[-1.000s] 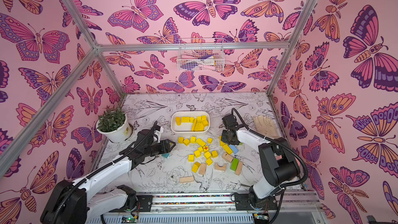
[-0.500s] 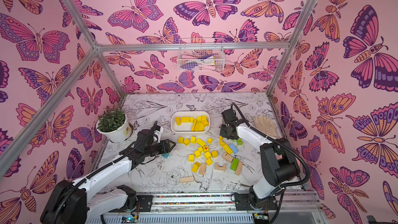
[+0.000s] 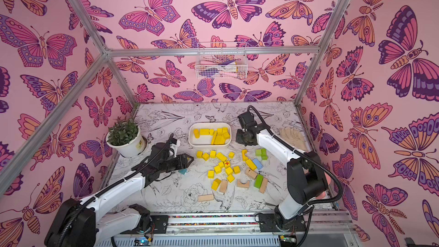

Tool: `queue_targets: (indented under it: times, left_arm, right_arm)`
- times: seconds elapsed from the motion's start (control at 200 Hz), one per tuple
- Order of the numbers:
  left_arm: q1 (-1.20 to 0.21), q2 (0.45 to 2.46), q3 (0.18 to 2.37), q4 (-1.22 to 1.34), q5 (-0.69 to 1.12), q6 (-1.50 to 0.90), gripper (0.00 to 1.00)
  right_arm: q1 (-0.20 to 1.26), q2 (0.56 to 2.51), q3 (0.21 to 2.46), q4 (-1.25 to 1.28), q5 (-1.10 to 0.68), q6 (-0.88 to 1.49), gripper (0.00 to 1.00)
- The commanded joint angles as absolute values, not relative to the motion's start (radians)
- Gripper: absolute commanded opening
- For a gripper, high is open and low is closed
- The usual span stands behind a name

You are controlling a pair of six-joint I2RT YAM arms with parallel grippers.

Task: Pick out the yellow building blocks
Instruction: Pick up the building block from the center of the board, then place the building block in the storage box.

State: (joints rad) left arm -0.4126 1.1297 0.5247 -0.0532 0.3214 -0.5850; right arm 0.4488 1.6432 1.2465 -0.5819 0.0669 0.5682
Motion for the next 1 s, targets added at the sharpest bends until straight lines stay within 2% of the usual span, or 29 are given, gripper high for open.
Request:
queue_targets:
  times: [0.0,0.556,0.992]
  left_arm:
    - [-0.406,1.115,0.524,-0.057,0.321,-0.58,0.62]
    - [-0.405,1.108,0.52,-0.051,0.328,-0.576,0.63]
    - [-0.402,1.108,0.518,-0.046,0.335,-0.573,0.63]
  right_arm:
    - [0.476,1.677,1.309,-0.638,0.077,0.551,0.23]
    - [0.579,1.894,1.576,-0.72,0.075,0.535,0.23]
    - [0.604,2.092,1.799,-0.801,0.073,0.518,0.24]
